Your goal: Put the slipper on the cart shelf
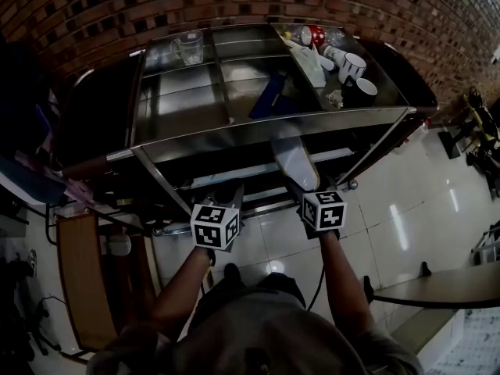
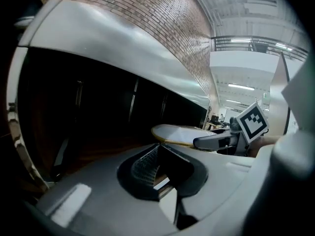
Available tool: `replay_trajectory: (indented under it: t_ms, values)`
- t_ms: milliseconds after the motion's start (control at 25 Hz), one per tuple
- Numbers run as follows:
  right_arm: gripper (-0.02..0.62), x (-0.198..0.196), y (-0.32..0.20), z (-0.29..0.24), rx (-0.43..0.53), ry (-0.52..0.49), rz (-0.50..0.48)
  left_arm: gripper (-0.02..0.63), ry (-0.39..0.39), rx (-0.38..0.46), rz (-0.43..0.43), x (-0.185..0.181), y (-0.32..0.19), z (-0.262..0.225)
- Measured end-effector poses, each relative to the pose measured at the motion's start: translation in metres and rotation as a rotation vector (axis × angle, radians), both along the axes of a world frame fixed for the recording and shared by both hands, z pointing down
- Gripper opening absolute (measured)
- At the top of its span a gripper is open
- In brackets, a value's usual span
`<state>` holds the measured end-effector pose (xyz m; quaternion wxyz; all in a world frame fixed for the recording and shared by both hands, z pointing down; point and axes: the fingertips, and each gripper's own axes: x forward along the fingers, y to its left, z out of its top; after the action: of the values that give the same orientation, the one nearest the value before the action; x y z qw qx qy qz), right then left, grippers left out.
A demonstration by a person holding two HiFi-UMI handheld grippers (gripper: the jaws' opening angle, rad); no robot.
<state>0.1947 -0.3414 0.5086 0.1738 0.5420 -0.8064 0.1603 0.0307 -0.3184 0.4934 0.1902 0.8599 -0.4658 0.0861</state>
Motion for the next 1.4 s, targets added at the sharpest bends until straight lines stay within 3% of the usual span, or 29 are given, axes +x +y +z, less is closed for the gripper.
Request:
replay_trajectory:
  t_ms: [160, 240, 280, 720, 1040, 1200, 1400]
  values:
    - [0.321, 0.018, -0.026, 0.015, 0.004, 0.047, 0.039, 0.008, -0.006, -0.031, 0.001, 0.01, -0.008, 0.015]
    - [0.191, 0.025, -0.043, 0.026, 0.01, 0.07, 0.037, 0.008, -0.011, -0.04, -0.007, 0.017, -0.012, 0.021]
    - [0.175, 0.028, -0.051, 0.032, 0.01, 0.068, 0.029, 0.008, -0.01, -0.044, -0.015, 0.022, -0.014, 0.023]
    - [0.173, 0.053, -0.119, 0.065, -0.012, -0.001, -0.009, 0.008, -0.037, -0.065, -0.168, 0.055, -0.034, 0.028]
    - [0.178, 0.033, -0.151, 0.08, -0.015, 0.004, -0.07, 0.008, -0.07, -0.042, -0.279, 0.041, -0.042, 0.017]
    - [0.228, 0.036, -0.154, 0.087, -0.015, 0.045, -0.089, 0.008, -0.079, -0.042, -0.297, 0.04, -0.043, 0.014]
    - [0.354, 0.042, -0.153, 0.082, 0.001, 0.064, -0.122, 0.008, -0.079, -0.038, -0.276, 0.049, -0.047, 0.012]
